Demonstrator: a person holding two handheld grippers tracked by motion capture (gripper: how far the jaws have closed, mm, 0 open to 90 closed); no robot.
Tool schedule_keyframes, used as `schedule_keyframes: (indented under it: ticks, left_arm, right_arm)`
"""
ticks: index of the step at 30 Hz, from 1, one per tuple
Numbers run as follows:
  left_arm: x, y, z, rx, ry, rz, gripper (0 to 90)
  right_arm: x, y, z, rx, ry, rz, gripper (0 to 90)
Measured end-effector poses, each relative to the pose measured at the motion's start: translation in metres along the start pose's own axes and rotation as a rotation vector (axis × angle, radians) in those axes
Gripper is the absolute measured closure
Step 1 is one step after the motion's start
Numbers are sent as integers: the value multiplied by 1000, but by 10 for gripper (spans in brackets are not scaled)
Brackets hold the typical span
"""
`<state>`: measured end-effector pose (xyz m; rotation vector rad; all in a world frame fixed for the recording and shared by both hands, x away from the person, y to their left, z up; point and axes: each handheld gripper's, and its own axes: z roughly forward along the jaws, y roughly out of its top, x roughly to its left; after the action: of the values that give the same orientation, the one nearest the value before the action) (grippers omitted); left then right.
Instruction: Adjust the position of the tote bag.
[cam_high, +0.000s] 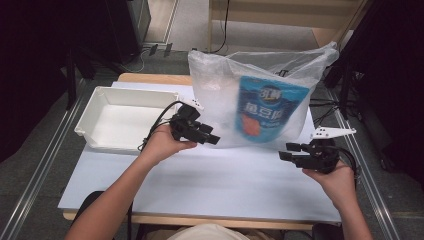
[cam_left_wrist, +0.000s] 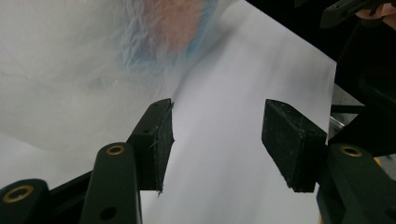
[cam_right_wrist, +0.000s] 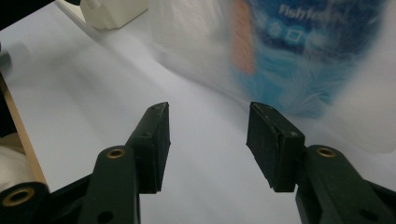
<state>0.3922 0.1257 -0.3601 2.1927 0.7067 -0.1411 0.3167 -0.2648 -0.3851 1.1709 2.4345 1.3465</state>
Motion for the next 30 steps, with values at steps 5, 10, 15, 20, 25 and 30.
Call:
schedule_keyframes:
  ticks: [5,10,15,20,25,30]
  left_arm:
    - [-1,10,-3,2,2,3,448]
    - [3,24,-8,2,2,-1,470]
    - [5,31,-14,-1,9,1,475]
    - [3,42,-23,-7,17,19,520]
    - [3,52,-29,-16,20,26,575]
    - [2,70,-35,-29,12,37,574]
  right_arm:
    - [-5,10,-8,3,3,14,519]
    - [-15,24,-18,13,22,-5,522]
    - [-27,27,-27,5,27,-16,542]
    - [-56,27,-45,-15,17,17,596]
    - [-71,34,-52,3,-29,9,679]
    - [-93,52,-59,-6,-28,17,793]
